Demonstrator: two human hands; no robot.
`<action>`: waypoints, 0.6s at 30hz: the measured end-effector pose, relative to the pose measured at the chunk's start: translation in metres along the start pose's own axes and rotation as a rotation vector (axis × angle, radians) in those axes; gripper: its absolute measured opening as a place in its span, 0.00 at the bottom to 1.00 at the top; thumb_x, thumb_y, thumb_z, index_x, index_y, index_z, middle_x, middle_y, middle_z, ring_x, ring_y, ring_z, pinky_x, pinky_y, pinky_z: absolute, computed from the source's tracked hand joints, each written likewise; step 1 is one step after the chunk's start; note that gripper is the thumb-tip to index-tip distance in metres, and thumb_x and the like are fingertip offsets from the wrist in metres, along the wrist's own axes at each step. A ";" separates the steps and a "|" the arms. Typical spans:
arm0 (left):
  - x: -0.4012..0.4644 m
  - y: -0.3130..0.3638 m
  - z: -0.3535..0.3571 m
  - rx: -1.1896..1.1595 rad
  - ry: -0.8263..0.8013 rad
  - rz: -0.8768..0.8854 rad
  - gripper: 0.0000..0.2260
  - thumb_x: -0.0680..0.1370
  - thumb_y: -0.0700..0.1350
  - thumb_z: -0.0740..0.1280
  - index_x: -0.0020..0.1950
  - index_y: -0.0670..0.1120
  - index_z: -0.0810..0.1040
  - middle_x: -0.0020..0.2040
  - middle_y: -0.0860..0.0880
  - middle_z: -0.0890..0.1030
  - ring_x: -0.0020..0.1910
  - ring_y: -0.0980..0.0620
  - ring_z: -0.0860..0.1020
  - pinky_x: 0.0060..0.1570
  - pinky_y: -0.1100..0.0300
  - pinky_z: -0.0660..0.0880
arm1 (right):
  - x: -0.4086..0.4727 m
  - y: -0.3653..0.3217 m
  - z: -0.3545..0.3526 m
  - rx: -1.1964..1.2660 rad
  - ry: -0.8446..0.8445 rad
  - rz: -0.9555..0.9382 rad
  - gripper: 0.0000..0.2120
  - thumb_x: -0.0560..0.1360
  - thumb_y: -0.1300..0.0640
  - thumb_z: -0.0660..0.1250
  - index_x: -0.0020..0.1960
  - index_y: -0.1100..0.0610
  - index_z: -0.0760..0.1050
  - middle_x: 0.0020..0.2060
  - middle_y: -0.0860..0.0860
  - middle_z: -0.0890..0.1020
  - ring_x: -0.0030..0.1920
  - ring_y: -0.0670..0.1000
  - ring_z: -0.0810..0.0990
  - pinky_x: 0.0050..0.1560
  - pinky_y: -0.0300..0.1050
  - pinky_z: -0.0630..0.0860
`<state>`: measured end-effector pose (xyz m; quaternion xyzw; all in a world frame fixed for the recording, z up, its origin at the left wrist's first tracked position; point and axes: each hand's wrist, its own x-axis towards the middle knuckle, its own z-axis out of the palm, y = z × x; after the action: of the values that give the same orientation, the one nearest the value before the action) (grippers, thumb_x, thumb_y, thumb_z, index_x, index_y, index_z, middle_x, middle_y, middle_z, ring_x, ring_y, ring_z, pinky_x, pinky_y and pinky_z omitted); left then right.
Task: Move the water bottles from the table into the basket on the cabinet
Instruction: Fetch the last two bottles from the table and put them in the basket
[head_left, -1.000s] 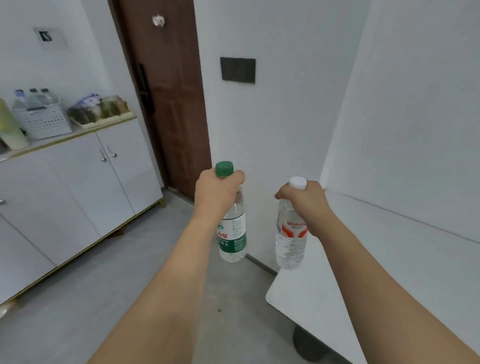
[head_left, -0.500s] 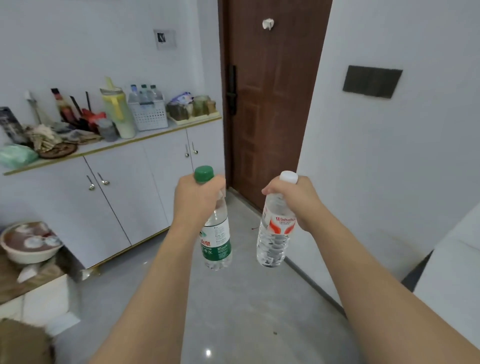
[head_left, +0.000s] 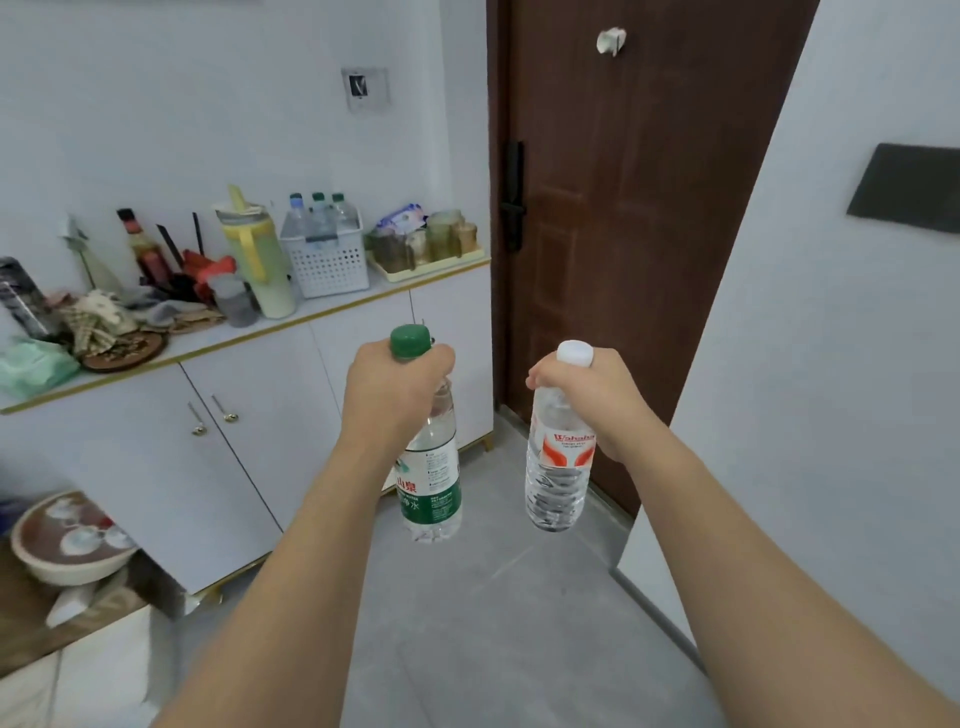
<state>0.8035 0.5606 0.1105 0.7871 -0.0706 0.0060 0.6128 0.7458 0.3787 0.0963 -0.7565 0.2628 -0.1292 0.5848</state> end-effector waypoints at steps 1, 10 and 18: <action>0.016 0.001 0.000 -0.010 0.008 0.007 0.06 0.63 0.48 0.66 0.32 0.45 0.74 0.31 0.45 0.78 0.32 0.49 0.77 0.38 0.49 0.79 | 0.016 -0.005 0.006 0.010 -0.009 -0.018 0.08 0.69 0.57 0.72 0.47 0.58 0.82 0.39 0.50 0.79 0.39 0.48 0.76 0.37 0.42 0.73; 0.148 -0.023 -0.013 0.010 0.044 0.028 0.05 0.67 0.46 0.66 0.34 0.45 0.74 0.34 0.41 0.81 0.32 0.50 0.77 0.37 0.55 0.75 | 0.129 -0.033 0.087 0.043 -0.077 -0.045 0.09 0.67 0.58 0.72 0.45 0.60 0.83 0.44 0.57 0.82 0.43 0.52 0.79 0.40 0.44 0.74; 0.277 -0.040 -0.060 -0.037 0.046 0.076 0.10 0.67 0.45 0.67 0.37 0.37 0.75 0.35 0.40 0.83 0.33 0.47 0.81 0.36 0.55 0.78 | 0.220 -0.086 0.174 0.032 -0.056 -0.039 0.11 0.67 0.56 0.73 0.48 0.59 0.82 0.47 0.55 0.81 0.45 0.51 0.78 0.38 0.43 0.72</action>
<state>1.0868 0.5993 0.1131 0.7719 -0.0863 0.0460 0.6281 1.0371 0.4156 0.1045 -0.7552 0.2295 -0.1237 0.6014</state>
